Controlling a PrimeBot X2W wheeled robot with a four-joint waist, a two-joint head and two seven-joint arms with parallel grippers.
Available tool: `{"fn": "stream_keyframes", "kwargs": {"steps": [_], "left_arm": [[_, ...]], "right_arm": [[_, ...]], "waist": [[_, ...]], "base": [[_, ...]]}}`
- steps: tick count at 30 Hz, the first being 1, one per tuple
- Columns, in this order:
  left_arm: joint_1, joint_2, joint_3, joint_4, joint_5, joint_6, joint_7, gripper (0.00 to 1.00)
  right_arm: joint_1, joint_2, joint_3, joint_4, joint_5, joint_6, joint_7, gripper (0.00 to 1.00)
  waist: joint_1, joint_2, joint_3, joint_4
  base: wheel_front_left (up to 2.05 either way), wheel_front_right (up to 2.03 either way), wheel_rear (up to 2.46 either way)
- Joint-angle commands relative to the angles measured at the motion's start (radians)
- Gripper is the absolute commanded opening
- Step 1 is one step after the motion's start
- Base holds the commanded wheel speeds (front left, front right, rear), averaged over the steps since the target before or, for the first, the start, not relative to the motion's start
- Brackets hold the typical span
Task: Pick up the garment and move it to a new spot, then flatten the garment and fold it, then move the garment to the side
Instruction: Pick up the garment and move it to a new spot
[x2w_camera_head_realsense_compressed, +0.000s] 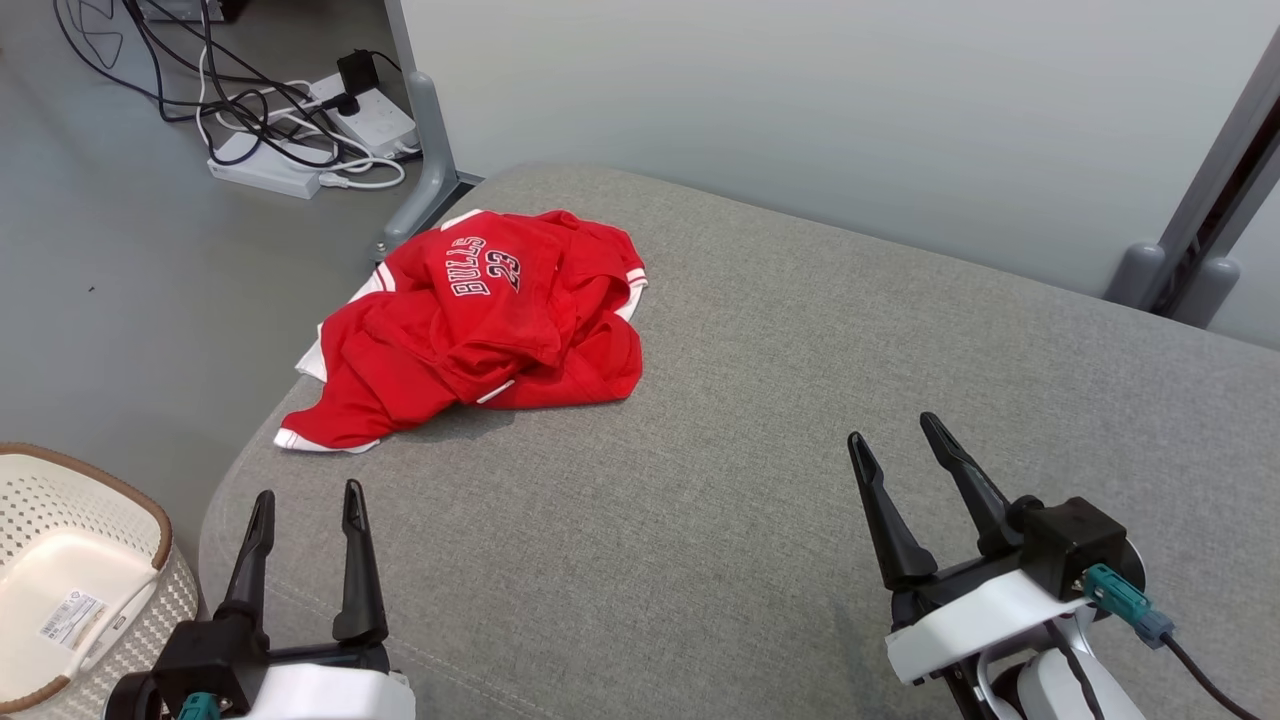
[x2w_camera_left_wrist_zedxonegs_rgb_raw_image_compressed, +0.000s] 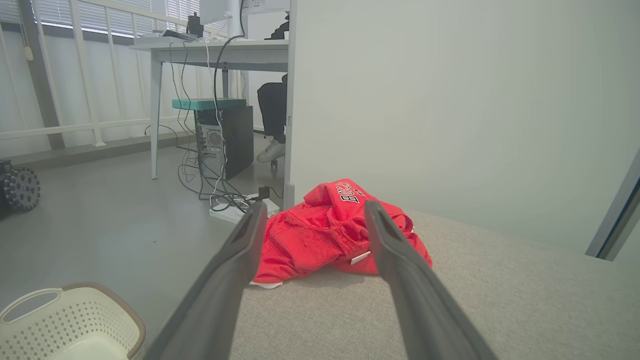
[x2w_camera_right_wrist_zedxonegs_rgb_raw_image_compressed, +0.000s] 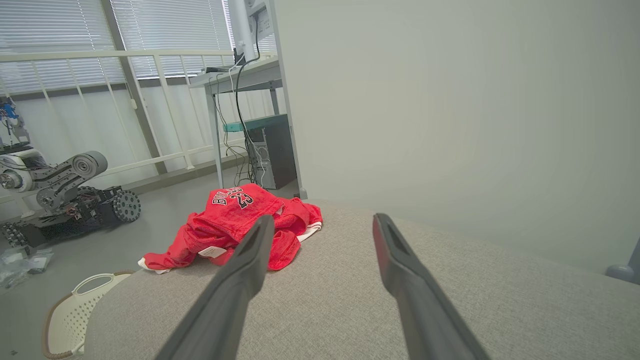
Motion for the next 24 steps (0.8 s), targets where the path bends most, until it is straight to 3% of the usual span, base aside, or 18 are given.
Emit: {"fn": "stream_keyframes", "kwargs": {"steps": [1, 16, 24], "left_arm": [[0.009, 0.004, 0.003, -0.005, -0.005, 0.007, -0.002, 1.00], [-0.010, 0.003, -0.017, 0.040, 0.007, -0.032, -0.002, 1.00], [-0.084, 0.003, 0.007, 0.103, -0.011, -0.073, -0.002, 1.00]], "right_arm": [[-0.010, -0.007, -0.002, 0.002, 0.003, 0.000, -0.005, 1.00], [0.026, -0.007, -0.047, -0.014, 0.010, 0.000, -0.005, 1.00], [-0.009, -0.007, -0.077, -0.051, -0.050, 0.000, -0.005, 1.00]], "waist": [[0.0000, 0.0000, -0.002, -0.001], [0.0000, 0.0000, -0.014, -0.014], [0.0000, 0.0000, 0.088, -0.066]], "base": [[0.00, 0.00, 0.00], [0.00, 0.00, 0.00], [0.00, 0.00, 0.00]]}}
